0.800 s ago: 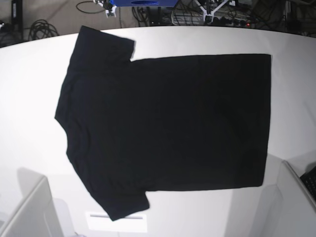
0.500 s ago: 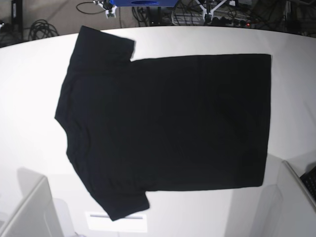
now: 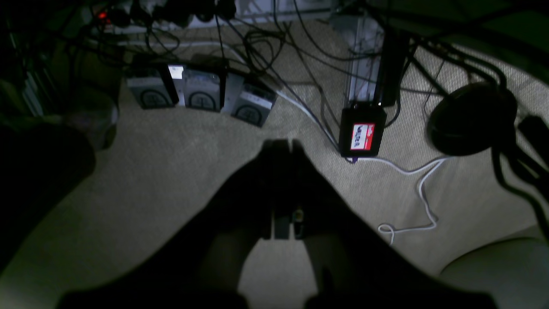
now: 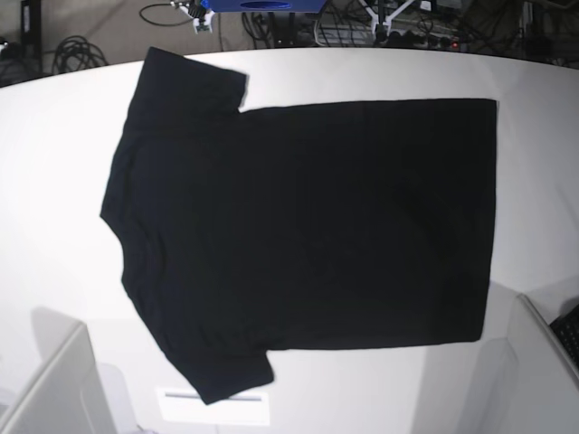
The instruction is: Fold the T-shirt properly
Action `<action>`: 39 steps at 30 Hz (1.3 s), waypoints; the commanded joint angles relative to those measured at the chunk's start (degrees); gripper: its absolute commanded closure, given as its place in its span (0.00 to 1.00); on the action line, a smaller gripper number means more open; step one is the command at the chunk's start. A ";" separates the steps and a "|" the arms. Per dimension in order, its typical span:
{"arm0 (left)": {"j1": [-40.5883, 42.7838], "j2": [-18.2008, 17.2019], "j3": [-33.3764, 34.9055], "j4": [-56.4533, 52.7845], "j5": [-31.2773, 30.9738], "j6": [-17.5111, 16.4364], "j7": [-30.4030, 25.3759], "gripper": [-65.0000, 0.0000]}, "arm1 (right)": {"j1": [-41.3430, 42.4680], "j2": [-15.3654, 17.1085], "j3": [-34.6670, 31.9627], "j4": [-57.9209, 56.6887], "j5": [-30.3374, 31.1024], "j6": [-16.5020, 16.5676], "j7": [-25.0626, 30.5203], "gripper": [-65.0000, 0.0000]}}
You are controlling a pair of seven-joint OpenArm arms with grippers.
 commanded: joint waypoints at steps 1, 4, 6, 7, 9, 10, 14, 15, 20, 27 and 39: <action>0.69 -0.26 0.21 0.04 -0.08 0.32 0.14 1.00 | -0.43 0.23 -0.06 0.05 -0.12 -0.47 -0.16 1.00; 1.22 -0.26 0.47 0.13 0.45 0.32 0.14 1.00 | -0.61 0.23 0.29 0.05 0.14 -0.38 -0.34 1.00; 2.71 -0.52 0.47 1.54 0.45 0.32 0.14 1.00 | -1.22 0.23 0.29 0.05 0.14 -0.38 -0.43 1.00; 3.94 -1.23 0.47 3.29 0.45 0.23 0.14 1.00 | -1.75 0.23 0.38 0.05 0.23 -0.38 -0.43 1.00; 7.72 -2.02 0.30 8.66 0.01 0.23 0.14 1.00 | -2.72 0.67 0.65 0.66 0.23 -0.38 -0.43 1.00; 9.48 -2.46 -0.05 11.64 0.01 0.23 0.14 1.00 | -3.60 1.11 1.88 1.63 0.23 -0.38 -0.43 1.00; 16.69 -5.01 -0.23 21.67 -0.17 0.23 0.23 1.00 | -9.40 1.72 7.85 10.86 0.23 -0.38 -5.09 1.00; 18.10 -5.45 -0.23 23.51 -0.17 0.23 0.23 1.00 | -11.42 1.72 9.09 14.64 0.23 -0.38 -7.20 1.00; 25.39 -7.12 -0.41 31.25 -0.25 0.23 0.23 1.00 | -23.11 1.37 13.57 39.08 0.23 -0.38 -17.39 1.00; 38.32 -11.60 -3.22 48.92 -14.14 0.23 0.23 1.00 | -35.60 -2.76 20.16 69.24 0.23 -0.29 -27.59 1.00; 55.72 -12.83 -23.17 81.89 -19.24 0.23 0.23 1.00 | -38.06 -5.40 29.92 104.05 0.23 -0.29 -37.79 1.00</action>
